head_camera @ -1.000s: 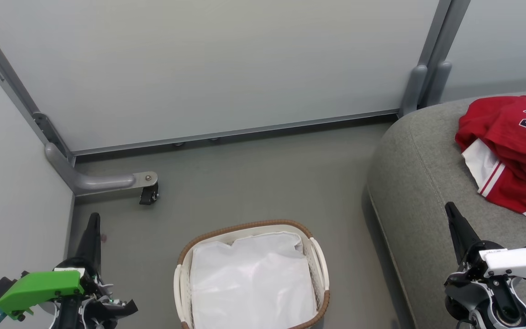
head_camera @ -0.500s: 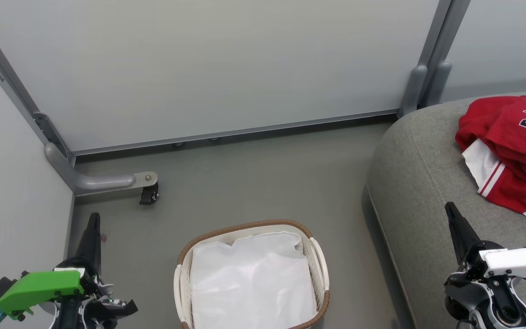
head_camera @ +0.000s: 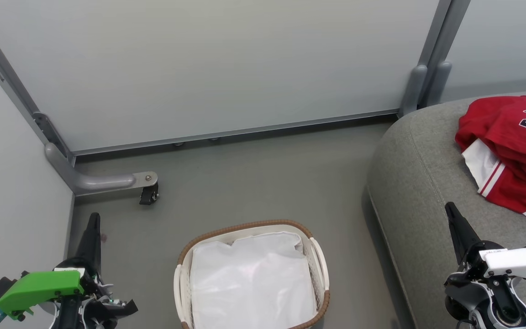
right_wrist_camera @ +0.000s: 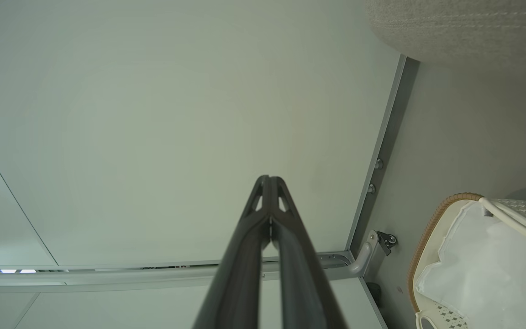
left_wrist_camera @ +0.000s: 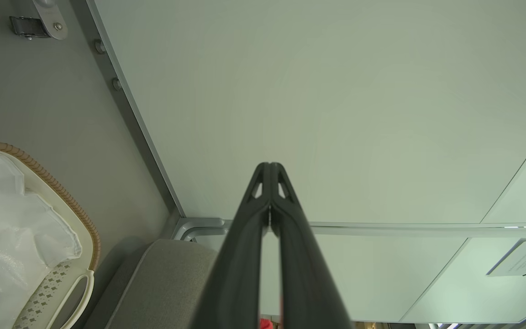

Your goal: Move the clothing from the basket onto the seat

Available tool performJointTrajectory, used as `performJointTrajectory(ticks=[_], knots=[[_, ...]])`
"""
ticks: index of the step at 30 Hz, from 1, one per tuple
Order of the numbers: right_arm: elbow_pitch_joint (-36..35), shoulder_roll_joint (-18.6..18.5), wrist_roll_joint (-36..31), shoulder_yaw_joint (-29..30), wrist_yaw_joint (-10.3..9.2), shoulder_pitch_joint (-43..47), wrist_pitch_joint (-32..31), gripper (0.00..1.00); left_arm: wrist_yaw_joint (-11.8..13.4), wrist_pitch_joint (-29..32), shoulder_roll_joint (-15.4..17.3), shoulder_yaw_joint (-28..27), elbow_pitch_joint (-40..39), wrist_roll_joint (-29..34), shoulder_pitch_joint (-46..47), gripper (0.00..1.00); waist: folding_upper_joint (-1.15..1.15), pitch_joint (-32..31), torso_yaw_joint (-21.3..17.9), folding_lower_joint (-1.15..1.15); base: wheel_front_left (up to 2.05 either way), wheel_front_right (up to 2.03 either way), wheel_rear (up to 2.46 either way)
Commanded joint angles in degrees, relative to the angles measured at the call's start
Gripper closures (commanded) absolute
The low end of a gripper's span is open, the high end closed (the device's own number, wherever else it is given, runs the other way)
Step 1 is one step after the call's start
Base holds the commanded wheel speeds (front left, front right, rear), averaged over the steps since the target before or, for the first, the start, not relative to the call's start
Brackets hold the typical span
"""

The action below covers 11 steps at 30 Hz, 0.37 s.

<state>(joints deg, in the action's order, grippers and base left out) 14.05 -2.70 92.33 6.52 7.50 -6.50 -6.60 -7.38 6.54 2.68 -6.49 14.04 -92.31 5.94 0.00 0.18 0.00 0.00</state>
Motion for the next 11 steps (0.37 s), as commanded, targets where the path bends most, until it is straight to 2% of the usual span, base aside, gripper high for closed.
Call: performJointTrajectory(ticks=[1,11], knots=[[-0.2,-0.3,0.2,0.1,-0.01,0.6,-0.1,1.00,-0.2,0.2,0.4,-0.1,-0.1,-0.2,0.6,1.00,0.00,0.0,0.0,0.00,0.00,0.00,0.00],[-0.2,-0.3,0.2,0.1,-0.02,0.6,-0.1,1.00,-0.2,0.2,0.4,-0.1,-0.1,-0.2,0.6,1.00,0.00,0.0,0.0,0.00,0.00,0.00,0.00]])
